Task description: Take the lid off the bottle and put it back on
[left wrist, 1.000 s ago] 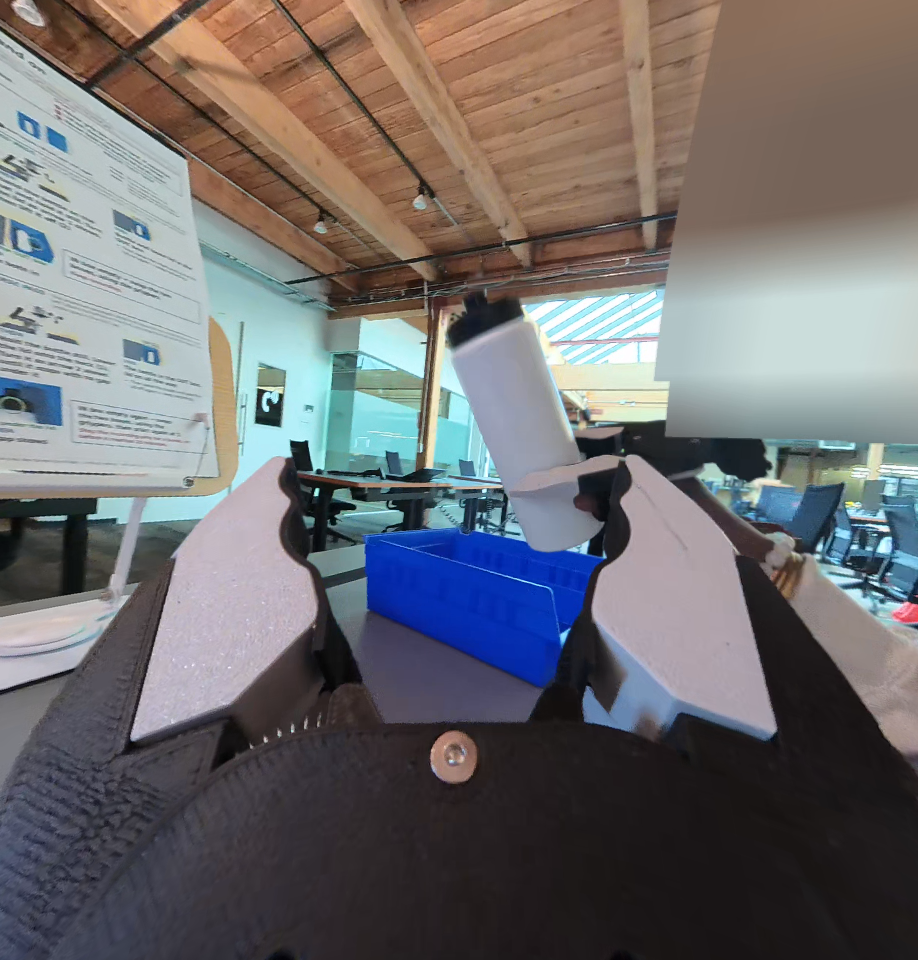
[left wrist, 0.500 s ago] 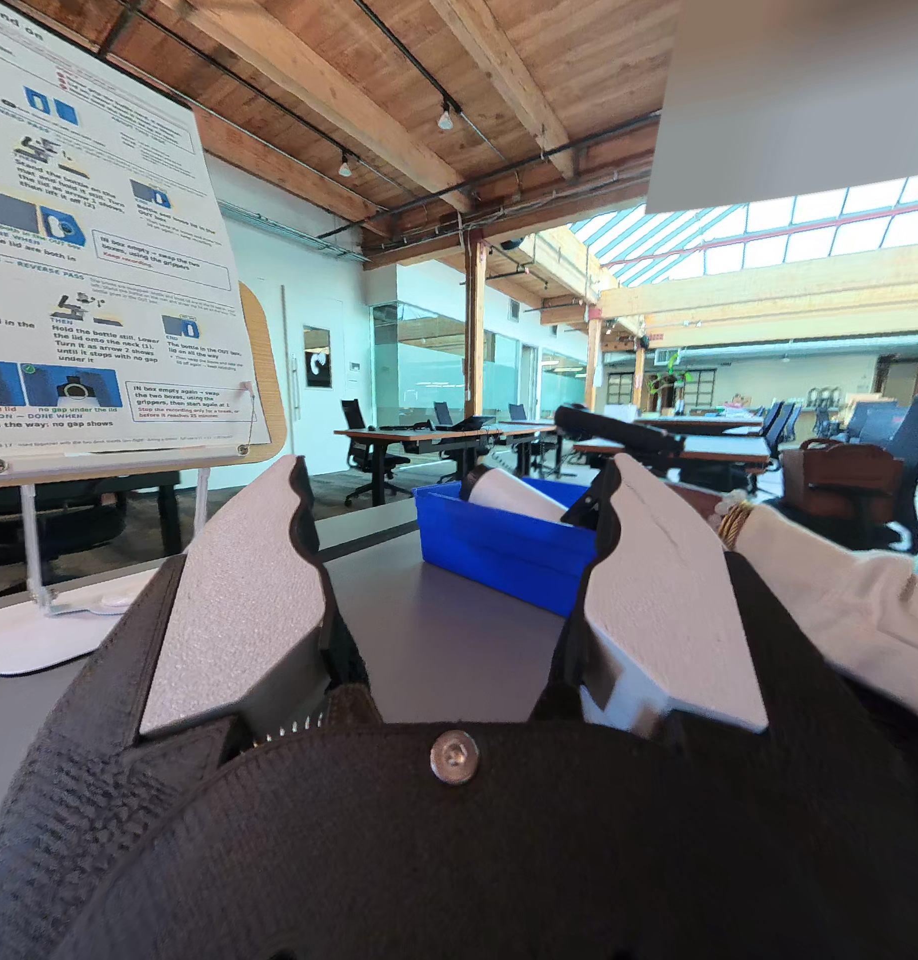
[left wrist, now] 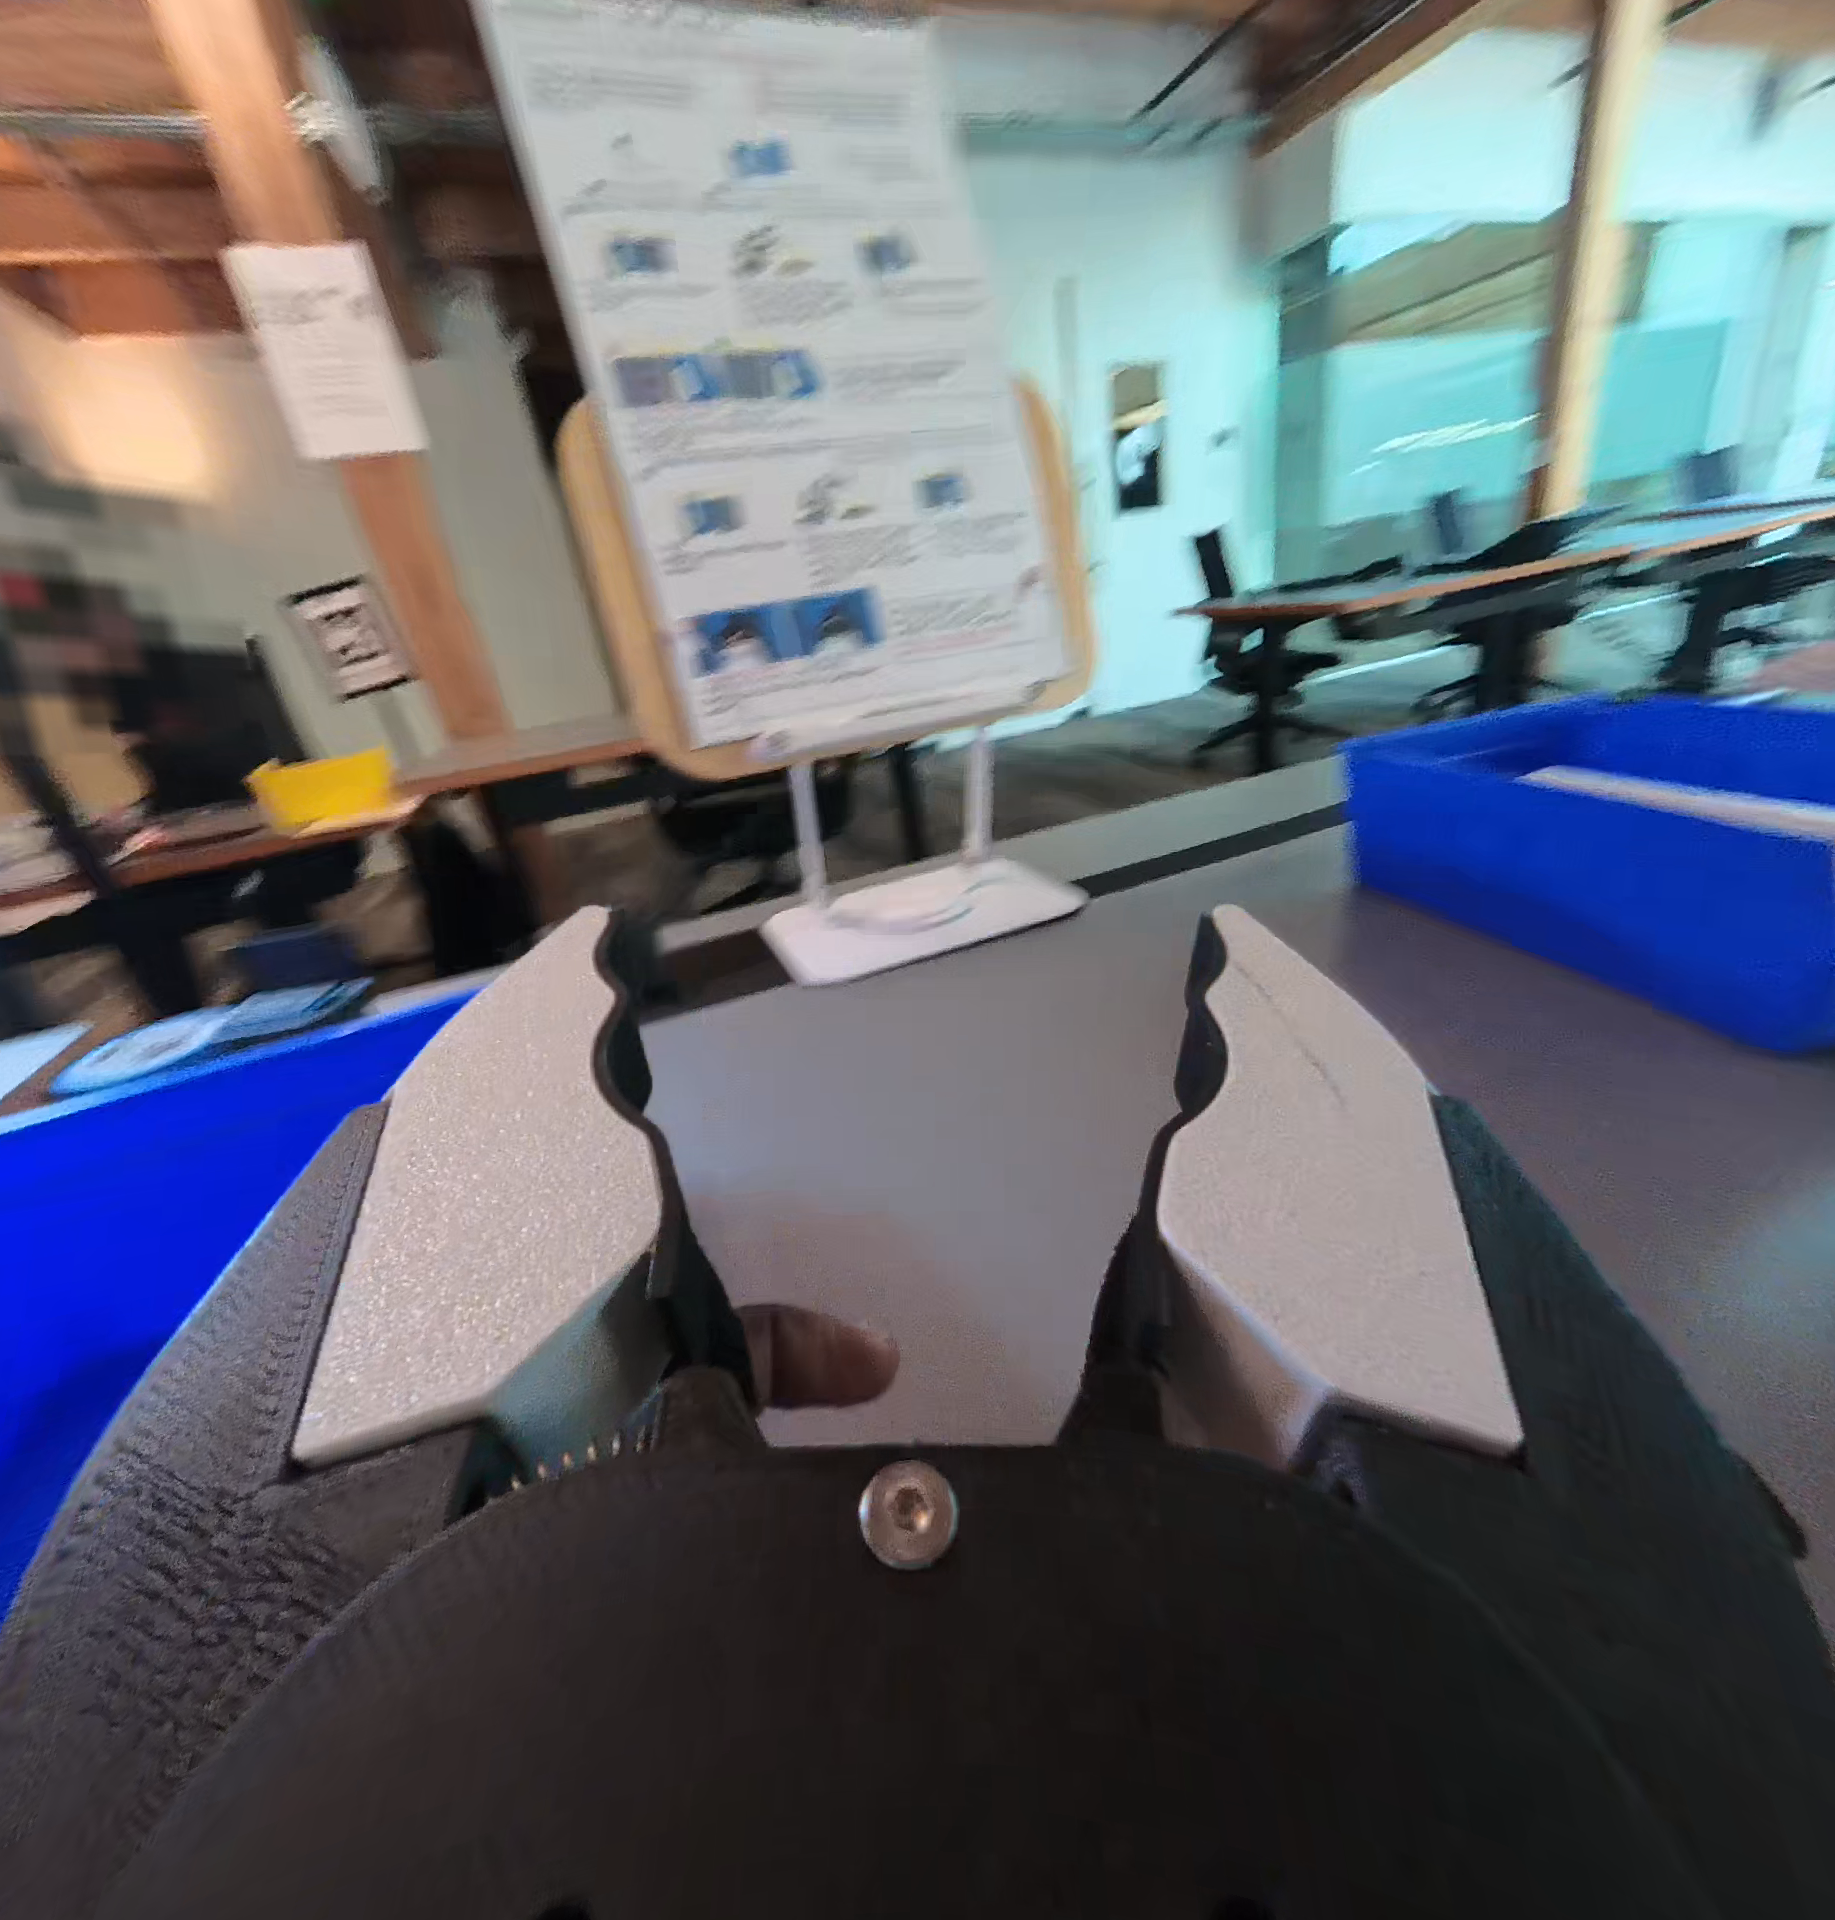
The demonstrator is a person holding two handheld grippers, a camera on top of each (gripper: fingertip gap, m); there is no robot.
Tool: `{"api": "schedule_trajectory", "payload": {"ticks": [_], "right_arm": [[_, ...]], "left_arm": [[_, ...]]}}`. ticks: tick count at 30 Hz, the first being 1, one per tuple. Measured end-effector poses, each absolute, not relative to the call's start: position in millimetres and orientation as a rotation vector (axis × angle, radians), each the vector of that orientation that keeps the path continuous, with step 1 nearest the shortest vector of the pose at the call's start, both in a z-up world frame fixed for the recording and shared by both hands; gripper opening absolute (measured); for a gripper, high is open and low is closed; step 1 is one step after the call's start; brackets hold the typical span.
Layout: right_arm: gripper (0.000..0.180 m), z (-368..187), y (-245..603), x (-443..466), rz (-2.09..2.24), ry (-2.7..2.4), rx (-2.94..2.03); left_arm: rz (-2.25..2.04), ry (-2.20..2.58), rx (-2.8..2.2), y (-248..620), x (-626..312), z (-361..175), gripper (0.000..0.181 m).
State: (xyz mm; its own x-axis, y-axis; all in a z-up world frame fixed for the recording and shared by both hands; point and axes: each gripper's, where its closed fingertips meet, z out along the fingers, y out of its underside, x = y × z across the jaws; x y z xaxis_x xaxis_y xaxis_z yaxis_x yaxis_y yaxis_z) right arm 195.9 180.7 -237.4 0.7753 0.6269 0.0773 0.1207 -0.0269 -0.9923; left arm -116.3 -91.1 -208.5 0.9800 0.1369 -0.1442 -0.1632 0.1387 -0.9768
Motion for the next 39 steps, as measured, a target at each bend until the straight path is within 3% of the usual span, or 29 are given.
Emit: {"api": "schedule_trajectory", "payload": {"ticks": [2,7,9,13,19,39], "right_arm": [[0.091,-233.4,154.2,180.3,0.471,-0.671,-1.449],[0.083,-296.7,135.2,159.1,0.267,-0.922,-1.645],[0.066,-311.8,139.0,154.7,0.197,-0.969,-1.702],[0.053,-324.3,142.9,149.9,0.096,-1.004,-1.727],[0.042,-335.6,144.4,158.7,0.052,-1.023,-1.75],[0.046,-337.0,144.7,160.9,0.069,-1.017,-1.715]], "left_arm": [[0.298,-0.066,-1.505,-105.3,-148.5,-226.0,0.099],[0.394,-0.162,-1.839,-120.0,-193.8,-294.2,0.095],[0.356,-0.152,-1.946,-114.7,-193.9,-319.2,0.076],[0.54,-0.108,-1.948,-107.0,-207.6,-320.0,0.036],[0.431,-0.11,-1.928,-83.4,-196.5,-318.4,0.032],[0.061,0.365,-1.84,85.5,29.5,-321.1,0.035]]}}
